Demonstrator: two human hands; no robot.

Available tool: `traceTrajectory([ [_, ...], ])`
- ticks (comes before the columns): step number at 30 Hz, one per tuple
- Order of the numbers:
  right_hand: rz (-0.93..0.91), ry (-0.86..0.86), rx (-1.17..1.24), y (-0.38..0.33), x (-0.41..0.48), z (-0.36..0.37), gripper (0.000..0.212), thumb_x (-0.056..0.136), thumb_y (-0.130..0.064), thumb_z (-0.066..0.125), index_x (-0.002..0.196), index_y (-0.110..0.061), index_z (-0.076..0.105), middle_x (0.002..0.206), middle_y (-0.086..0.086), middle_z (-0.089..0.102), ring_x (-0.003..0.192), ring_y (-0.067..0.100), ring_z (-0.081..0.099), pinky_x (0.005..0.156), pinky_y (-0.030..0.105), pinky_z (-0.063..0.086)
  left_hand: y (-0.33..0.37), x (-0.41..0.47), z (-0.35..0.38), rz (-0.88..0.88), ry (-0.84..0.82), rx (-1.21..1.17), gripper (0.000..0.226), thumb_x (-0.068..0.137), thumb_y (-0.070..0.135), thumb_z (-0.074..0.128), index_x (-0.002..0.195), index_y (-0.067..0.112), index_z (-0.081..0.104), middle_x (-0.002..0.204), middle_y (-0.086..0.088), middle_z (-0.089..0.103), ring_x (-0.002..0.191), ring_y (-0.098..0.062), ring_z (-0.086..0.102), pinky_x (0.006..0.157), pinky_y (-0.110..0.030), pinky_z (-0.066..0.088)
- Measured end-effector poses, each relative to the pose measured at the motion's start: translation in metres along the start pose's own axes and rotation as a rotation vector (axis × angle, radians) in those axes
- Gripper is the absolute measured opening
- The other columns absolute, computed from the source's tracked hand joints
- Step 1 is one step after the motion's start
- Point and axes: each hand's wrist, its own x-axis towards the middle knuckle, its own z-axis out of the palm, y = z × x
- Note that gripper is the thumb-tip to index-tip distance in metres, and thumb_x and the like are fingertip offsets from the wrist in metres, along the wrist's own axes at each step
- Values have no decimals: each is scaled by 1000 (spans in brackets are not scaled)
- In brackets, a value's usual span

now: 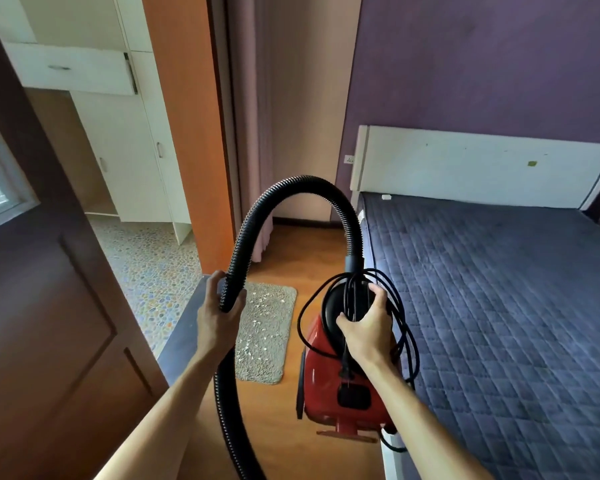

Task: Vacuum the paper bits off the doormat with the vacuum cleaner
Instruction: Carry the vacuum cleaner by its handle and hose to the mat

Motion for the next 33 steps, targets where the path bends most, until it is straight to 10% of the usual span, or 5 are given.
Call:
traceTrajectory([
  [12,-16,-13,12,35,181,24,65,76,7,74,132,-8,45,88,-25,48,82,-32,48,62,-3,39,-5,127,138,-40,8,-18,40,92,24,70,121,34,45,73,-14,63,48,-23,49,46,-31,42],
  [24,-19,-2,-11,51,289,31,65,77,2,75,132,-13,45,87,-26,50,77,-8,59,61,-2,40,-3,203,209,-29,16,-36,41,92,16,69,122,31,44,79,-13,65,46,-21,53,40,-31,44],
  [33,-3,-8,-10,65,356,61,65,78,3,74,134,-8,45,88,-28,43,81,-36,43,61,-6,36,-24,268,247,-23,0,-21,42,93,17,68,124,30,43,79,-11,66,48,-18,53,42,-31,43],
])
